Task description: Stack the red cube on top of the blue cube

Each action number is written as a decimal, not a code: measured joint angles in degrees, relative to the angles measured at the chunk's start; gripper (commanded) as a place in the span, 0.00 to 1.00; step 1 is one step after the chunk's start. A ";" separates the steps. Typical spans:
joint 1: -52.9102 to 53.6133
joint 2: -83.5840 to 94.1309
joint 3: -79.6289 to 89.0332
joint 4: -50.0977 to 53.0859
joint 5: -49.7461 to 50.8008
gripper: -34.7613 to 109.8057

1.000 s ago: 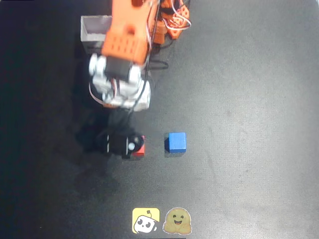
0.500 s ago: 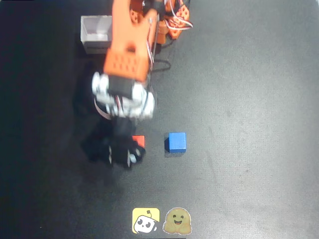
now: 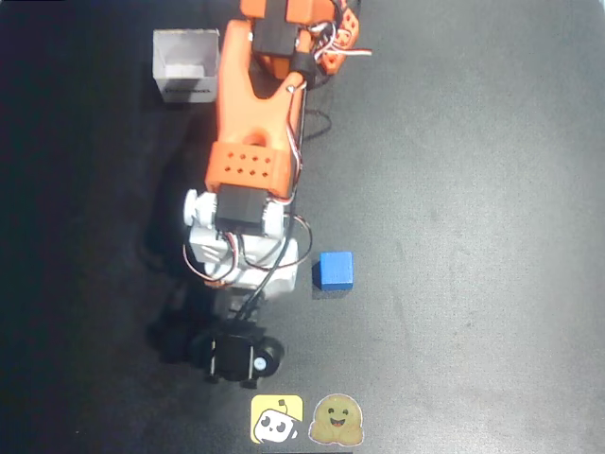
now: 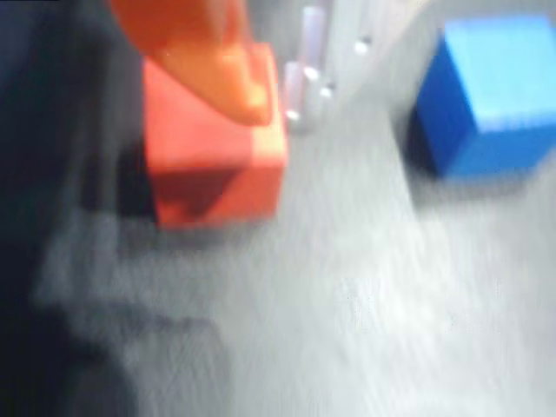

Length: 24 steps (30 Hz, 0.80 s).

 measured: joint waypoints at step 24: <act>-0.70 -3.43 3.25 -11.60 0.70 0.31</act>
